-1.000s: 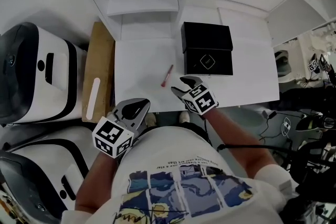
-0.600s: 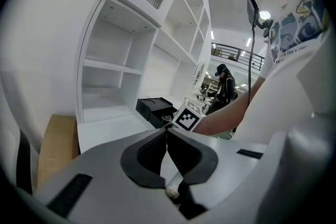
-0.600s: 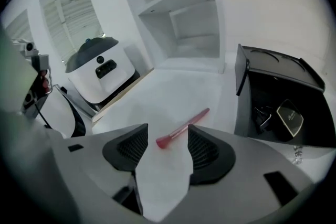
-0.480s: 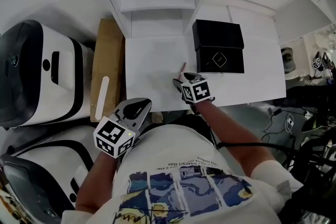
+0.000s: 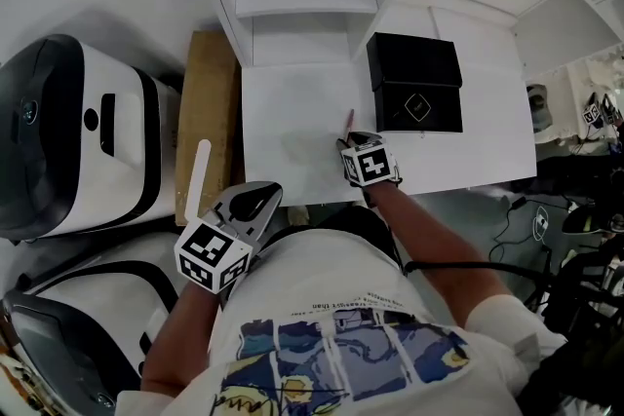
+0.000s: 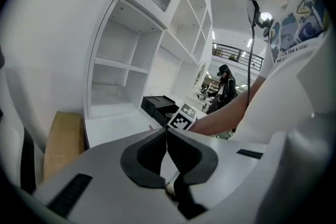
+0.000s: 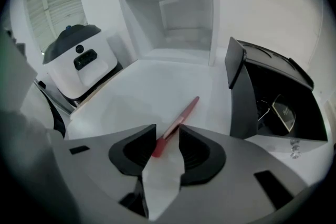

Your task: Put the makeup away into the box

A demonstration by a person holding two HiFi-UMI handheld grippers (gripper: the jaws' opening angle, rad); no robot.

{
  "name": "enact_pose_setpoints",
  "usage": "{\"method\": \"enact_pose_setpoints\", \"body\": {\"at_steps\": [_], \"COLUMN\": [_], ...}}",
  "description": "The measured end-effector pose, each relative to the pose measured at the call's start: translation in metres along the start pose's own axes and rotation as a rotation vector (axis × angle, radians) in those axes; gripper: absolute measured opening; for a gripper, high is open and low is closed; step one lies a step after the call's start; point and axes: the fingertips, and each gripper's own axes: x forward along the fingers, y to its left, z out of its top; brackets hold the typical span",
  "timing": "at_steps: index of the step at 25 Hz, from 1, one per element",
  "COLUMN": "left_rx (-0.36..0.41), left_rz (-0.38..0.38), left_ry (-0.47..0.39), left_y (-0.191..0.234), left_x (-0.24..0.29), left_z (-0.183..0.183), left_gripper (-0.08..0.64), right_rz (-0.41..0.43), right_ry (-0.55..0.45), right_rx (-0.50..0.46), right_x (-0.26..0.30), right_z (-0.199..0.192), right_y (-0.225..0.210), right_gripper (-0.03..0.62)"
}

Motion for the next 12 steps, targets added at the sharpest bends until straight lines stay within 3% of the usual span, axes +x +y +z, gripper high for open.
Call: {"method": "enact_pose_setpoints", "body": {"at_steps": [12], "left_rx": [-0.002], "left_rz": [-0.018], "left_ry": [-0.007], "left_y": [0.0027], "left_x": [-0.0029], "left_z": [-0.0043], "left_gripper": [0.015], "right_rz": [-0.040], "right_ry": [0.017], "right_rx": [-0.118], "right_x": [-0.0055], "right_z": [-0.0103], "right_y": [0.0019], "right_gripper": [0.064]}}
